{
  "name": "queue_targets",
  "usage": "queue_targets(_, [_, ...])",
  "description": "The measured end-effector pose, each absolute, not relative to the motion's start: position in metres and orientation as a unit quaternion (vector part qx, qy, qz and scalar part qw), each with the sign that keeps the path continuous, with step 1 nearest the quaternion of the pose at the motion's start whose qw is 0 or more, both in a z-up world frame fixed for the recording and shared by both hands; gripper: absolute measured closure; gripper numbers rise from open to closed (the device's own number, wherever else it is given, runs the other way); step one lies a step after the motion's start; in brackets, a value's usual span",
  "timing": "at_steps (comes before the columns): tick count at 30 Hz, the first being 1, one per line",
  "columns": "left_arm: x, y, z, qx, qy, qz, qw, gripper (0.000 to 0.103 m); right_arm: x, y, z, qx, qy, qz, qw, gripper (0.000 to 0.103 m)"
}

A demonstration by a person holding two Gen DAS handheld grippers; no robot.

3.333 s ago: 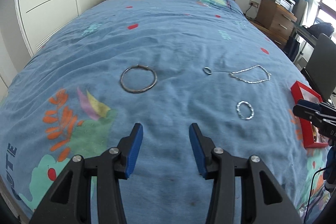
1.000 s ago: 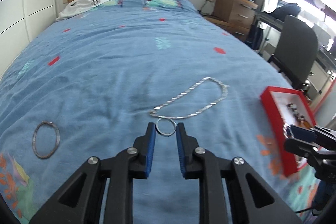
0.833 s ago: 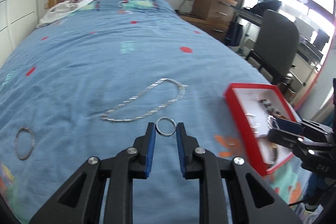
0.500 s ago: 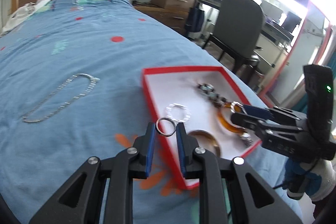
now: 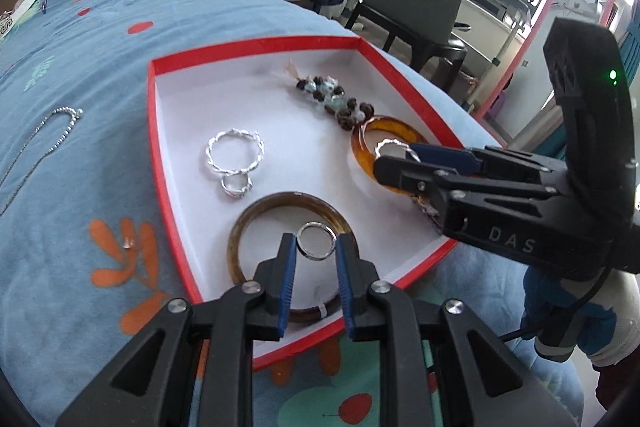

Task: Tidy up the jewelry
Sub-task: 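Carry both rings with both tools over the red box, then open both tools to drop the two rings into the box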

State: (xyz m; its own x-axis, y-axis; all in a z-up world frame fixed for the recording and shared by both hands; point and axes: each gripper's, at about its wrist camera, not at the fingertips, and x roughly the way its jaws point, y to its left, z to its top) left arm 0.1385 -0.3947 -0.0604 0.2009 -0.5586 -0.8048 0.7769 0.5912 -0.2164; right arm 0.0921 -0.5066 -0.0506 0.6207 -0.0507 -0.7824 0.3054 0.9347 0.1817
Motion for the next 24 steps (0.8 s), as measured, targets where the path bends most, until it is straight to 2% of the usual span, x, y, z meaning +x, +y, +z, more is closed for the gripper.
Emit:
queue_targets(14, [0.139, -0.399, -0.068, 0.14, 0.468, -0.414, 0.768, 0.083, 0.092, -0.501, -0.045, 0.148, 0.434, -0.107, 0.882, 0.06])
queue_targets(19, [0.137, -0.396, -0.061, 0.14, 0.469, -0.403, 0.773, 0.074, 0.082, -0.496, -0.034, 0.142, 0.431, -0.111, 0.884, 0.059])
queue_targets(24, [0.127, -0.377, -0.038, 0.131, 0.457, -0.4, 0.784, 0.073, 0.062, -0.487, -0.01, 0.13, 0.42, -0.114, 0.891, 0.059])
